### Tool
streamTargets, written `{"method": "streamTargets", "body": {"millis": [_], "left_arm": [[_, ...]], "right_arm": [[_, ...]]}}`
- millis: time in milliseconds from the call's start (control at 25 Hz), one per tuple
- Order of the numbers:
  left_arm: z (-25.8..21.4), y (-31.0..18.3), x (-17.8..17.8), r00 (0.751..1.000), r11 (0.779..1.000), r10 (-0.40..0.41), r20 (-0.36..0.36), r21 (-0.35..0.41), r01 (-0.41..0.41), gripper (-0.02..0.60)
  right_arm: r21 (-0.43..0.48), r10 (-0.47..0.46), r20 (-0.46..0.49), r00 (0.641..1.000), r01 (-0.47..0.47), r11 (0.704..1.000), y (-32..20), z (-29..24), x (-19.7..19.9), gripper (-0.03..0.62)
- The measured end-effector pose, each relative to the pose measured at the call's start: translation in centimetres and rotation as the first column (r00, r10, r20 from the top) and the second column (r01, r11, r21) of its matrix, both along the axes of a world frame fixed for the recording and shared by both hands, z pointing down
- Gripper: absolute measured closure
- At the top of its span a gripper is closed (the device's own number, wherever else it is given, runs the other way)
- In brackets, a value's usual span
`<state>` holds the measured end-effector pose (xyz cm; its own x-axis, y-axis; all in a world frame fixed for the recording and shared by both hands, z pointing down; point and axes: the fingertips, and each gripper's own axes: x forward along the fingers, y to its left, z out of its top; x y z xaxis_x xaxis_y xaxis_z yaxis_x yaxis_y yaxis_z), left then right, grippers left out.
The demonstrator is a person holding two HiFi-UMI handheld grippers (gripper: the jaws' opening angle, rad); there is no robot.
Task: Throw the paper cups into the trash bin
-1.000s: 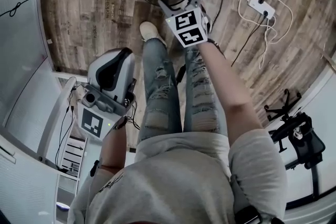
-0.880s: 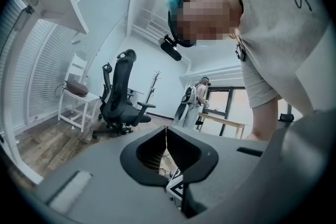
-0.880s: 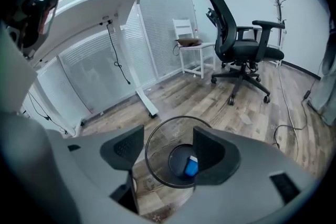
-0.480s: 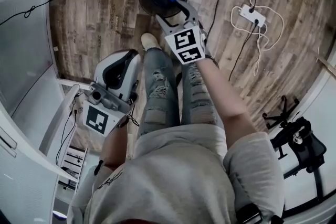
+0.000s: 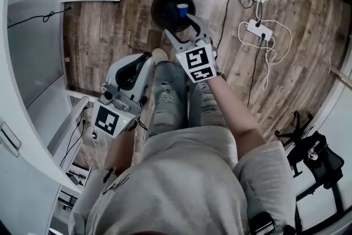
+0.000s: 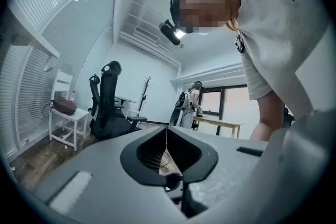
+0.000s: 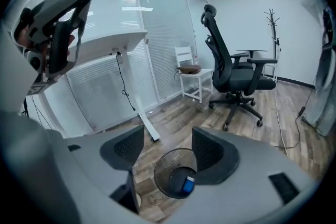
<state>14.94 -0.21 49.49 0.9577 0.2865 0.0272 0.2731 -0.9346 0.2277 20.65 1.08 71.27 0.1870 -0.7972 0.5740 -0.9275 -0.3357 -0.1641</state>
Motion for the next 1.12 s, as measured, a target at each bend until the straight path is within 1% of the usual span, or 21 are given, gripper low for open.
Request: {"method": "streamTargets", "body": {"millis": [120, 360, 560, 760, 1120], "left_arm": [[-1.0, 0.0, 0.1, 1.0, 1.0, -0.008, 0.001, 0.004, 0.008, 0.574], [-3.7, 0.2, 0.2, 1.0, 0.999, -0.01, -0.014, 0.04, 0.01, 0.574], [-5.3, 0.8, -0.1, 1.0, 0.999, -0.022, -0.016, 0.036, 0.023, 0.574], [-7.1, 2.1, -0.7, 0.999, 0.999, 0.005, -0.04, 0.053, -0.003, 0.574], [-11.9, 3.4, 0.1, 0.993, 0.994, 0.038, -0.115, 0.106, -0.025, 0.574]], "right_arm": [[0.028, 0.0, -0.011, 1.0, 0.0, 1.0, 0.0, -2.5, 0.2, 0.309], [0.087, -0.001, -0.036, 0.999, 0.004, 0.996, 0.3, -7.7, 0.3, 0.309], [0.132, -0.008, -0.016, 1.0, 0.01, 0.991, 0.7, -11.2, -0.2, 0.309], [0.178, -0.01, -0.049, 0.999, 0.018, 0.984, 1.6, -15.4, 0.0, 0.309], [0.272, 0.047, -0.12, 0.992, -0.013, 0.962, 3.6, -23.1, 1.1, 0.309]]}}
